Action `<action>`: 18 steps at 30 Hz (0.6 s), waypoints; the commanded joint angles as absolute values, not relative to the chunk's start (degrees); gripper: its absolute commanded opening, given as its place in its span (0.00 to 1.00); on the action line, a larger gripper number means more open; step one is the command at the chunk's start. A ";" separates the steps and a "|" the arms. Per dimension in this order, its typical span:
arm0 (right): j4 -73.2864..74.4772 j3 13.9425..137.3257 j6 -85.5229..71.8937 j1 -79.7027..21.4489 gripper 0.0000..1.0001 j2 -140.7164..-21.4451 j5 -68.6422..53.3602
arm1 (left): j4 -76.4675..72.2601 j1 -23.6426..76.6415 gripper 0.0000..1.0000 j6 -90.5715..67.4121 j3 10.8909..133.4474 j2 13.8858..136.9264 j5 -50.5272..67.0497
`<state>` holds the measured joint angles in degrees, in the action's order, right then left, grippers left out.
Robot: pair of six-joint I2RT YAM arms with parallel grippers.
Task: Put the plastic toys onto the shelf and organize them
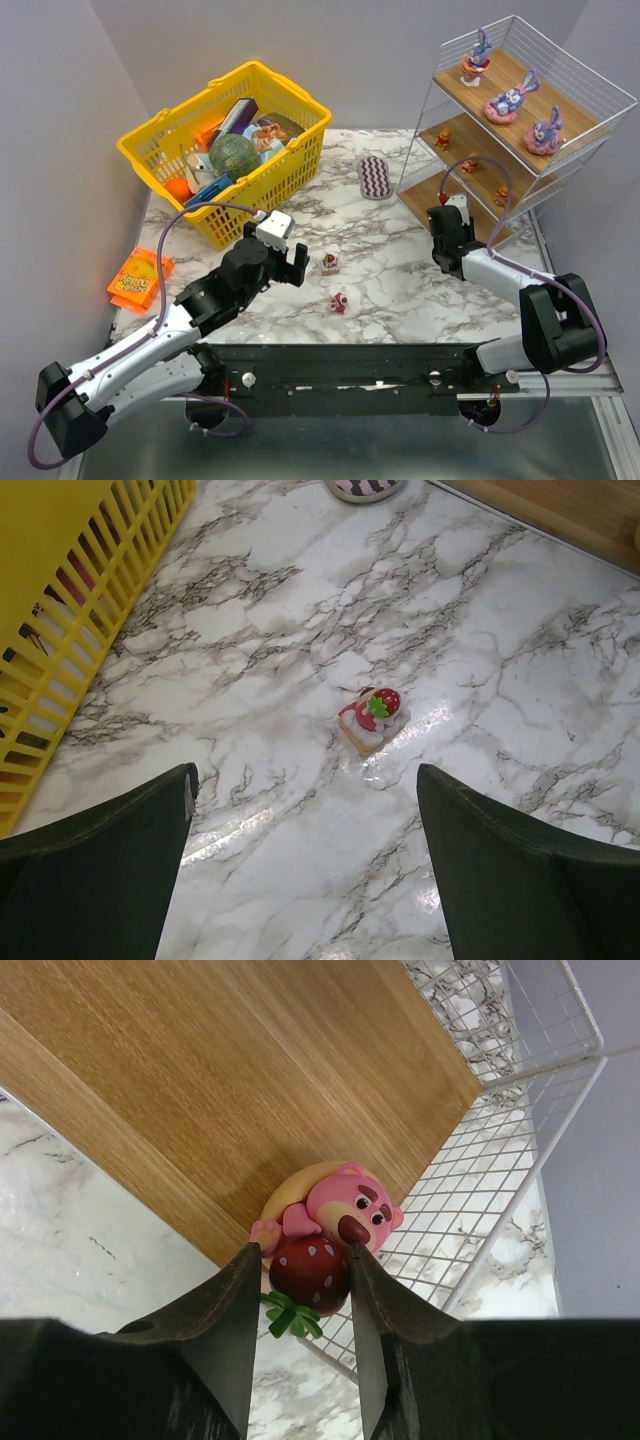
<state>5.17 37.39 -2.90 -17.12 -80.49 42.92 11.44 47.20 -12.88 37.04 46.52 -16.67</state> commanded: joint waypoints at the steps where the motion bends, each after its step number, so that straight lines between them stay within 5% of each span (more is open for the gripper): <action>1: 3.60 36.74 -2.90 -16.61 0.36 -79.90 46.23 | 10.55 46.93 0.99 -12.57 36.39 45.97 -16.17; 11: 3.52 36.56 -3.34 -16.70 0.53 -76.03 47.99 | 10.55 46.93 0.99 -12.75 36.39 46.14 -15.91; 18: 3.60 36.56 -3.34 -16.70 0.55 -74.97 48.25 | 10.46 46.93 0.99 -12.83 36.39 46.23 -15.82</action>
<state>4.21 37.17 -3.33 -17.28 -76.95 43.42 11.44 47.20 -12.88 37.04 46.52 -16.67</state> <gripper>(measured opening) 0.548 0.988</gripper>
